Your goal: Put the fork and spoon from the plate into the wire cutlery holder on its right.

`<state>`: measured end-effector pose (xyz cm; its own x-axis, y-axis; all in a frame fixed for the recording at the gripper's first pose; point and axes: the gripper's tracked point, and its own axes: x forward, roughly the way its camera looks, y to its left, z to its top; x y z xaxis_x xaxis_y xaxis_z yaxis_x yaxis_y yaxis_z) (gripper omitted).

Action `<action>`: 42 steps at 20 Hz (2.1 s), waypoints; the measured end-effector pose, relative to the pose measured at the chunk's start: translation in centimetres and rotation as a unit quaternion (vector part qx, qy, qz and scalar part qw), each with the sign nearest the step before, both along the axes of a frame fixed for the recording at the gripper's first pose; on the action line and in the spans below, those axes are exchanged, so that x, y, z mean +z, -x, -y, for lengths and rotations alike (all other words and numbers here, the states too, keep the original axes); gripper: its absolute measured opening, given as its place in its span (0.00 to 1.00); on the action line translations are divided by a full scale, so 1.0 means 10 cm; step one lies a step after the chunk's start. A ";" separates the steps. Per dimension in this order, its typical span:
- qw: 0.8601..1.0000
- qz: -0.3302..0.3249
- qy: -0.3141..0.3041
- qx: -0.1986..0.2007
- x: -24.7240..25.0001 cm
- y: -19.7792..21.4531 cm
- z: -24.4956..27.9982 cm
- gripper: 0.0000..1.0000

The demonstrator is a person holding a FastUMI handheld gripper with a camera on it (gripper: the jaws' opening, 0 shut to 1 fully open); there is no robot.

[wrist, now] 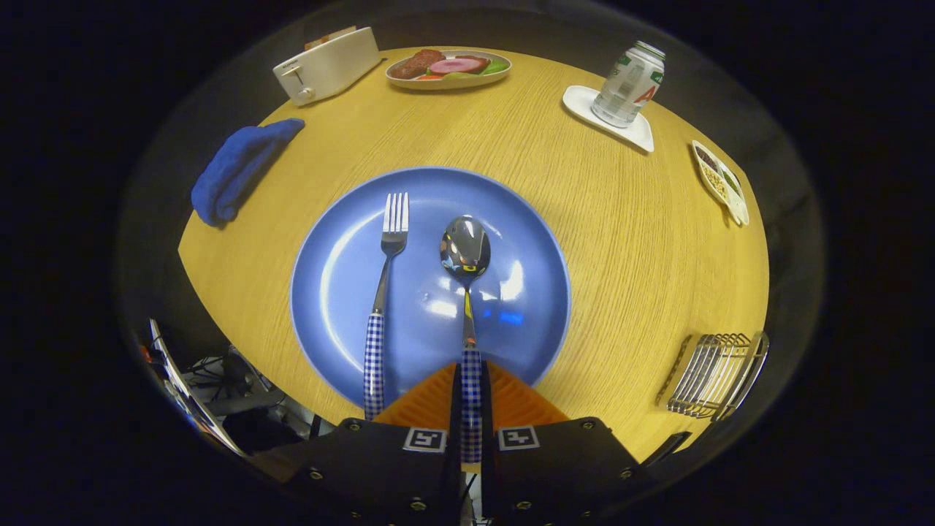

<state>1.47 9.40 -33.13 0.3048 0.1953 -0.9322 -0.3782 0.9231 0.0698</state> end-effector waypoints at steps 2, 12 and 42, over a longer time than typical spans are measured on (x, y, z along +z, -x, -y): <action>1.000 -0.005 -0.011 0.003 0.14 0.05 0.12 0.11; 1.000 0.001 0.023 -0.007 0.81 0.38 1.36 0.11; 0.978 -0.129 0.165 -0.005 0.42 0.38 2.90 0.11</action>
<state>-2.30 -19.62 -28.91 0.0521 -0.1318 -0.9899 -0.3782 0.9148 -0.1417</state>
